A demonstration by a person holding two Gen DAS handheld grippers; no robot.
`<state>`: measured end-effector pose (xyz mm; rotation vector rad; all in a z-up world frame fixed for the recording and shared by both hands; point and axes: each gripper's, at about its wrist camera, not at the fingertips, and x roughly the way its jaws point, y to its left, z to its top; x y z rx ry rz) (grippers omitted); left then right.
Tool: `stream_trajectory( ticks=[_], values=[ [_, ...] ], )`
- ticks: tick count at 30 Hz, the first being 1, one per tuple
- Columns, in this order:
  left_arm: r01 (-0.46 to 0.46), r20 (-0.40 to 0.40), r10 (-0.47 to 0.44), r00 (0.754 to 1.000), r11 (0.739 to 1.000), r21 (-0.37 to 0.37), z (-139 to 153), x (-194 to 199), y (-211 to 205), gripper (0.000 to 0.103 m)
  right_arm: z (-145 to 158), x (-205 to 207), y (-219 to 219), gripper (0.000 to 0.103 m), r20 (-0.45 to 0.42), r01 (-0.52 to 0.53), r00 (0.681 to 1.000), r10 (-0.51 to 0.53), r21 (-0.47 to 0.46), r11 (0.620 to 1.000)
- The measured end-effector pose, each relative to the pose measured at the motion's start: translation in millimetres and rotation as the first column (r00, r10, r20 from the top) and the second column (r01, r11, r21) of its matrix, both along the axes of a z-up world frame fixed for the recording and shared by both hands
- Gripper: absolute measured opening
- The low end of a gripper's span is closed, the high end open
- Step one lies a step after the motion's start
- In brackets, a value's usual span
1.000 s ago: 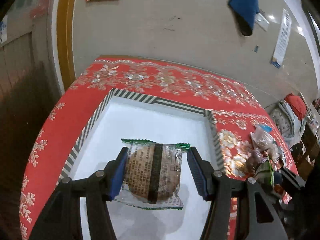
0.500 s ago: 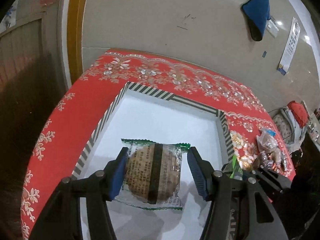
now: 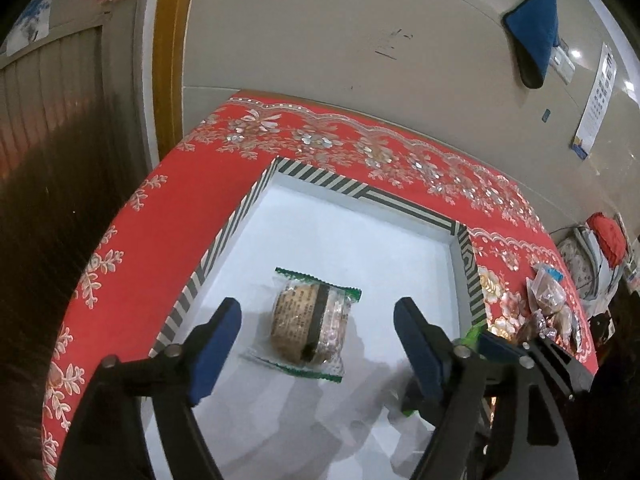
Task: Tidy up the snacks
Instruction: 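Carry both snacks into the white tray and open both tools, then grasp the bag of dates with the left tool while the right tool grasps the red candy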
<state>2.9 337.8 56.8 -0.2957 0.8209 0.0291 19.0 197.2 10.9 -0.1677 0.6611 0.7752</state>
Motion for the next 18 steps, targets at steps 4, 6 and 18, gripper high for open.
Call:
stream_trajectory(
  ticks=[4, 6, 18],
  values=[
    [-0.008, 0.003, 0.008, 1.000, 1.000, -0.016, 0, -1, 3, 0.083, 1, 1, -4, 0.065, 0.001, 0.011, 1.000, -0.011, 0.017, 1.000],
    [-0.011, 0.010, 0.012, 1.000, 1.000, -0.025, 1, -1, 4, 0.083, 3, 0, -6, 0.065, 0.010, 0.014, 1.000, -0.015, 0.030, 0.999],
    [0.157, 0.122, -0.158, 0.980, 0.987, 0.019, 18, -9, -48, 0.090, 26, -51, -134, 0.067, 0.125, 0.243, 0.958, -0.257, 0.119, 0.963]
  ],
)
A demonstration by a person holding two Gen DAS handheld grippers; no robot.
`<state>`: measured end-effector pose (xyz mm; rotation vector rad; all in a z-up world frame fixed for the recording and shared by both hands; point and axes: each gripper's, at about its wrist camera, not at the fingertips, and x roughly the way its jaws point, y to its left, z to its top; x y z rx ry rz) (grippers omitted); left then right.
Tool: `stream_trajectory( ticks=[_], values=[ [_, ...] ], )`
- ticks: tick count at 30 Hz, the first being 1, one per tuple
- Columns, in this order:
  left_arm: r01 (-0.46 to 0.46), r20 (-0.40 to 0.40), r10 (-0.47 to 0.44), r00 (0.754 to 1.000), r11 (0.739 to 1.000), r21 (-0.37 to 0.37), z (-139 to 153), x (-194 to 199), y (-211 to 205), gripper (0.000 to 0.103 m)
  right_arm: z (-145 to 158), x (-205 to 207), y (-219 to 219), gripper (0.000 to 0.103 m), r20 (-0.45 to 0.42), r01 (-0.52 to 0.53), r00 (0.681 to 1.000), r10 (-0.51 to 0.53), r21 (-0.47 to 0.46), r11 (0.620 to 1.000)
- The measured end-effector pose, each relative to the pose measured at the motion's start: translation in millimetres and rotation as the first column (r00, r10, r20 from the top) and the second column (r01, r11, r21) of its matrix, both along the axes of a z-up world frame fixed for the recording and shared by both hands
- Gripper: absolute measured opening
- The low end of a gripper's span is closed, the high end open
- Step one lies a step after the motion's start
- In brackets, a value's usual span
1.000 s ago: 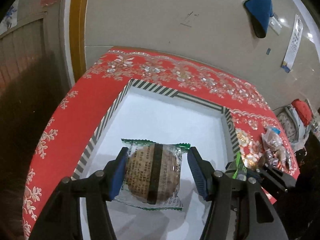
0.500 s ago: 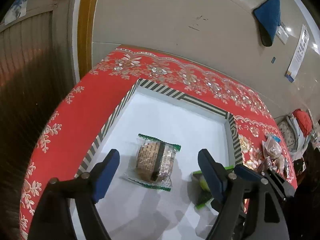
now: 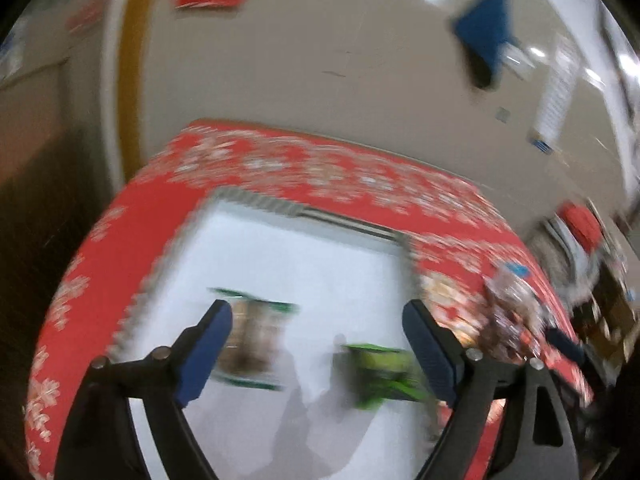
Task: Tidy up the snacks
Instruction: 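Grasp the bag of dates with the left tool while the right tool grasps the red candy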
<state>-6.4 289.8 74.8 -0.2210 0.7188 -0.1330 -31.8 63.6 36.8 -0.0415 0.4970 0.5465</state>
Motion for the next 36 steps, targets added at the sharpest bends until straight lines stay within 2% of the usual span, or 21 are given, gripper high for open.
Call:
stream_trajectory(
  ticks=[5, 8, 10, 12, 16, 20, 22, 23, 25, 27, 33, 34, 36],
  values=[
    [0.156, 0.005, -0.156, 0.988, 0.987, 0.034, 4, -6, -71, 0.097, -12, -18, -81, 0.069, -0.062, 0.094, 0.993, -0.103, -0.129, 0.987],
    [0.211, -0.054, -0.208, 0.977, 0.975, 0.070, -3, 3, -117, 0.097, -22, -16, -114, 0.069, -0.135, 0.103, 0.983, -0.122, -0.137, 0.985],
    [0.244, -0.103, -0.234, 0.967, 0.965, 0.098, -11, 9, -143, 0.097, -19, -14, -125, 0.069, -0.140, 0.094, 0.984, -0.113, -0.132, 0.987],
    [0.257, -0.141, -0.235, 0.962, 0.952, 0.168, -16, 14, -165, 0.097, -19, -8, -126, 0.069, -0.152, 0.095, 0.981, -0.120, -0.167, 0.981],
    [0.268, -0.204, -0.234, 0.951, 0.950, 0.160, -25, 30, -184, 0.098, -22, 0, -122, 0.069, -0.202, 0.035, 0.977, -0.071, -0.176, 0.984],
    [0.261, -0.232, -0.207, 0.950, 0.937, 0.234, -32, 42, -202, 0.098, -31, 16, -124, 0.069, -0.280, 0.050, 0.954, -0.108, -0.206, 0.977],
    [0.273, -0.242, -0.212, 0.947, 0.926, 0.260, -35, 45, -208, 0.098, -33, 20, -127, 0.068, -0.299, 0.073, 0.945, -0.129, -0.192, 0.979],
    [0.283, -0.248, -0.217, 0.944, 0.920, 0.272, -37, 47, -213, 0.098, -32, 20, -129, 0.066, -0.302, 0.073, 0.945, -0.124, -0.175, 0.982],
    [0.297, -0.244, -0.233, 0.941, 0.914, 0.275, -39, 48, -219, 0.098, -31, 20, -133, 0.050, -0.314, 0.061, 0.944, -0.106, -0.148, 0.987],
    [0.307, -0.248, -0.241, 0.938, 0.910, 0.280, -41, 49, -224, 0.098, -31, 21, -132, 0.043, -0.321, 0.052, 0.942, -0.099, -0.152, 0.987],
    [0.354, -0.238, -0.290, 0.927, 0.885, 0.302, -44, 39, -236, 0.098, -30, 18, -134, 0.039, -0.324, 0.038, 0.942, -0.085, -0.148, 0.988],
    [0.348, -0.229, -0.286, 0.930, 0.887, 0.305, -43, 39, -237, 0.096, -29, 16, -135, 0.039, -0.324, 0.038, 0.942, -0.084, -0.146, 0.989],
    [0.321, -0.215, -0.263, 0.940, 0.897, 0.304, -42, 41, -234, 0.080, -27, 16, -137, 0.038, -0.320, 0.040, 0.943, -0.085, -0.144, 0.989]
  ],
)
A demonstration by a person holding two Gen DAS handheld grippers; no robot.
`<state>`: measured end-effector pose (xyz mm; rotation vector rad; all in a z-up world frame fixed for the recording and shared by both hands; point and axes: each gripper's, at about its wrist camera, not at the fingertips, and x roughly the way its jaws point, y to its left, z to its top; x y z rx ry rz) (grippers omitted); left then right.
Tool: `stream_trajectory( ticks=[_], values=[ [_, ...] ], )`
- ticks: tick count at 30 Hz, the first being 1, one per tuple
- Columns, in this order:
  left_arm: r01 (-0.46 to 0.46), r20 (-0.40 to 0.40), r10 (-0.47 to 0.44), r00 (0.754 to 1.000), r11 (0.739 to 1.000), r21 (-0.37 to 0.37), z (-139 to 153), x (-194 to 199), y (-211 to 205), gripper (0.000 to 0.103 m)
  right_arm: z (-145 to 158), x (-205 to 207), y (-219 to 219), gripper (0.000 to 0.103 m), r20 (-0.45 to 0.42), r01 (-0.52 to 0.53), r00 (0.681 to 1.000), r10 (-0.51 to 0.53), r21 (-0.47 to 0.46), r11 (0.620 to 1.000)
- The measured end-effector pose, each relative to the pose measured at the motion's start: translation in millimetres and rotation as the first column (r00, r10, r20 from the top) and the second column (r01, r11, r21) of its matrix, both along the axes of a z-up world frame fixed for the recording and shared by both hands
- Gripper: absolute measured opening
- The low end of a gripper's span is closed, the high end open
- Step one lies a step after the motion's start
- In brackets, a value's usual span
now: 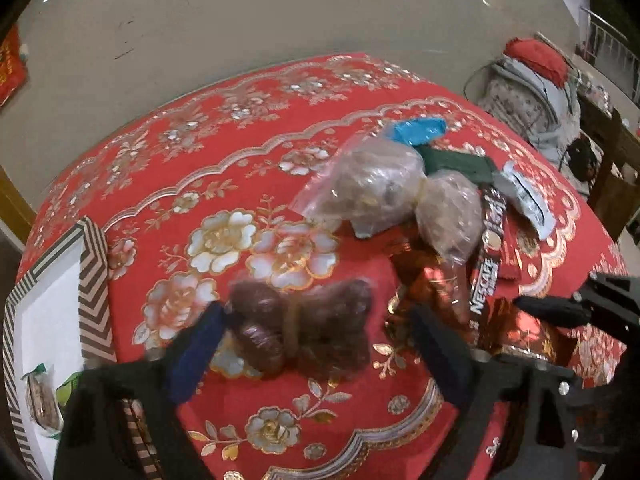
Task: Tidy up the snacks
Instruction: 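Grasp the bag of dates with the left tool while the right tool grasps the red candy, then carry the dates and red candy into the white tray and release both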
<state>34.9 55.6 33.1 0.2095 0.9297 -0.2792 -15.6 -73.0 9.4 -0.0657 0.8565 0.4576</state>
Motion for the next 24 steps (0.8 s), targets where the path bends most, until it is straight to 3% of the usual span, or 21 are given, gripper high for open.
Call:
stream_trajectory(
  ticks=[1, 11, 13, 20, 21, 22, 24],
  values=[
    [-0.016, 0.000, 0.016, 1.000, 1.000, -0.005, 0, 2, 3, 0.070, -5, 0, 5, 0.037, 0.003, 0.002, 1.000, -0.002, 0.000, 1.000],
    [-0.063, 0.013, 0.065, 0.998, 0.991, -0.115, 8, -10, 26, 0.067, -5, -3, 10, 0.032, 0.051, 0.009, 0.999, -0.010, 0.014, 1.000],
    [-0.067, 0.035, 0.072, 0.997, 0.988, -0.136, 15, -16, 32, 0.066, -2, -9, 10, 0.023, 0.071, 0.015, 0.997, -0.016, 0.015, 1.000],
    [-0.062, 0.076, 0.080, 0.994, 0.975, -0.214, 25, -21, 42, 0.066, -2, -6, 6, 0.024, 0.076, 0.026, 0.997, -0.027, 0.014, 1.000],
    [-0.062, 0.070, 0.079, 0.994, 0.973, -0.221, 23, -21, 43, 0.065, -1, -7, 6, 0.029, 0.080, 0.030, 0.996, -0.031, 0.014, 0.999],
    [-0.059, 0.064, 0.075, 0.995, 0.973, -0.225, 20, -20, 43, 0.065, 0, -8, 5, 0.047, 0.088, 0.038, 0.995, -0.038, 0.007, 0.999],
    [-0.057, 0.049, 0.070, 0.996, 0.971, -0.230, 17, -21, 44, 0.065, -2, -11, 9, 0.070, 0.087, 0.043, 0.995, -0.040, -0.033, 0.999]
  ],
)
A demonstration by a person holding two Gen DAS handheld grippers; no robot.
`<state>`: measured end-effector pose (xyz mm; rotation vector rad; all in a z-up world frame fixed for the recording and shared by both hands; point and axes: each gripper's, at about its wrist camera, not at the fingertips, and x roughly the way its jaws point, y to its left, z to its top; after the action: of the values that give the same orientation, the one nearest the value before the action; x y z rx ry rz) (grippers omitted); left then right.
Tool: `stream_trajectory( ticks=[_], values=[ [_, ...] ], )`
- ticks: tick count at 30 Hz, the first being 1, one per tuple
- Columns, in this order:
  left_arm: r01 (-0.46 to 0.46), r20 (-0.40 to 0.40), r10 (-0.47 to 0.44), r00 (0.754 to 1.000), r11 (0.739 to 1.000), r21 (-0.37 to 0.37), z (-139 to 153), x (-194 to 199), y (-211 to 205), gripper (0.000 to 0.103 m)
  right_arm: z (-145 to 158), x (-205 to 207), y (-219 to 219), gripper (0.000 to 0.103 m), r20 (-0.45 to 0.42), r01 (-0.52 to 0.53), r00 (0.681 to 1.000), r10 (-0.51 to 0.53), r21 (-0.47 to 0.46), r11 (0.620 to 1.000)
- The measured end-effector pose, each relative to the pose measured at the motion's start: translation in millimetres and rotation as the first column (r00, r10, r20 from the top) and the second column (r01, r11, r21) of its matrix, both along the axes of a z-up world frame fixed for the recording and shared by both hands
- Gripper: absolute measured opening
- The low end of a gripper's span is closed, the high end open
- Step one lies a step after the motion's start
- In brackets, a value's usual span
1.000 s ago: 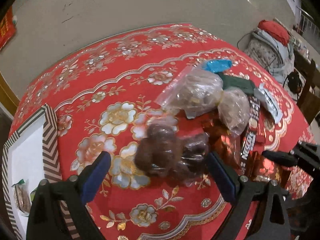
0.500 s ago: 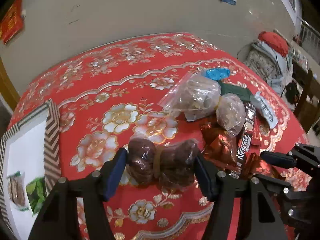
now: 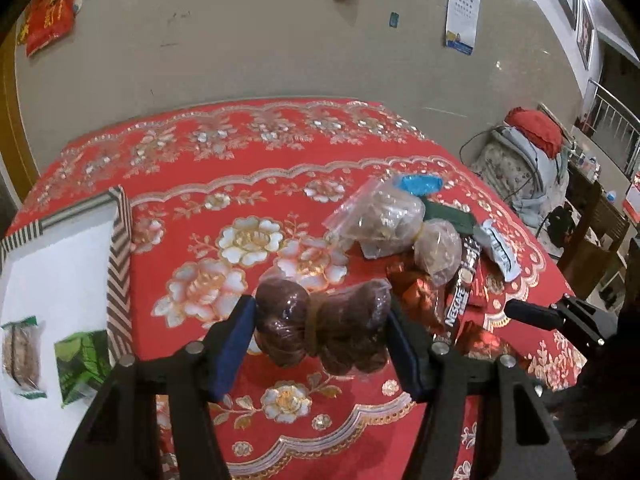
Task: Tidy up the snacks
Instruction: 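Carry the dates and red candy into the white tray and release both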
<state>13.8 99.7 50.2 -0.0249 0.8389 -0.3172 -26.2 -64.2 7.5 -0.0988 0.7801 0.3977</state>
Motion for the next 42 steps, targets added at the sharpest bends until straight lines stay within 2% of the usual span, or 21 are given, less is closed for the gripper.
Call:
stream_trajectory(
  ticks=[5, 8, 9, 10, 13, 19, 23, 31, 36, 42],
  values=[
    [-0.001, -0.015, 0.001, 1.000, 1.000, -0.010, -3, -1, 2, 0.065, -11, -8, 18, 0.070, -0.049, -0.054, 0.998, 0.048, -0.116, 0.992],
    [0.004, 0.001, -0.004, 1.000, 1.000, 0.008, -3, -6, -1, 0.065, -13, -5, 18, 0.070, -0.069, -0.045, 0.997, 0.037, -0.121, 0.992],
    [0.005, 0.010, -0.005, 1.000, 1.000, 0.013, -2, -8, -1, 0.065, -13, -3, 16, 0.063, -0.081, -0.044, 0.996, 0.035, -0.108, 0.993],
    [0.007, 0.016, -0.008, 1.000, 1.000, 0.014, -1, -9, -2, 0.065, -14, 0, 12, 0.043, -0.097, -0.034, 0.995, 0.026, -0.088, 0.996],
    [0.019, 0.030, -0.019, 0.999, 1.000, 0.011, 2, -12, -3, 0.065, -9, 0, 4, 0.035, -0.090, -0.011, 0.996, 0.005, -0.057, 0.998],
    [0.022, 0.036, -0.022, 0.999, 1.000, 0.010, 2, -13, -3, 0.065, 4, -15, 5, 0.034, 0.010, 0.019, 1.000, -0.018, -0.102, 0.995],
    [0.013, 0.039, -0.014, 0.999, 1.000, 0.010, 3, -14, -3, 0.065, 13, -24, 5, 0.034, 0.061, 0.047, 0.997, -0.043, -0.073, 0.996],
    [-0.015, 0.061, 0.018, 0.998, 0.999, -0.041, 17, -14, 17, 0.065, 33, -30, 27, 0.034, 0.176, 0.115, 0.977, -0.120, 0.040, 0.993],
    [-0.068, 0.073, 0.074, 0.995, 0.994, -0.079, 30, -10, 41, 0.065, 32, -12, 49, 0.034, 0.169, 0.095, 0.980, -0.105, 0.068, 0.993],
    [-0.124, 0.069, 0.130, 0.989, 0.989, -0.077, 33, -4, 67, 0.065, 28, 4, 78, 0.034, 0.170, 0.048, 0.984, -0.060, 0.073, 0.996]
  ],
)
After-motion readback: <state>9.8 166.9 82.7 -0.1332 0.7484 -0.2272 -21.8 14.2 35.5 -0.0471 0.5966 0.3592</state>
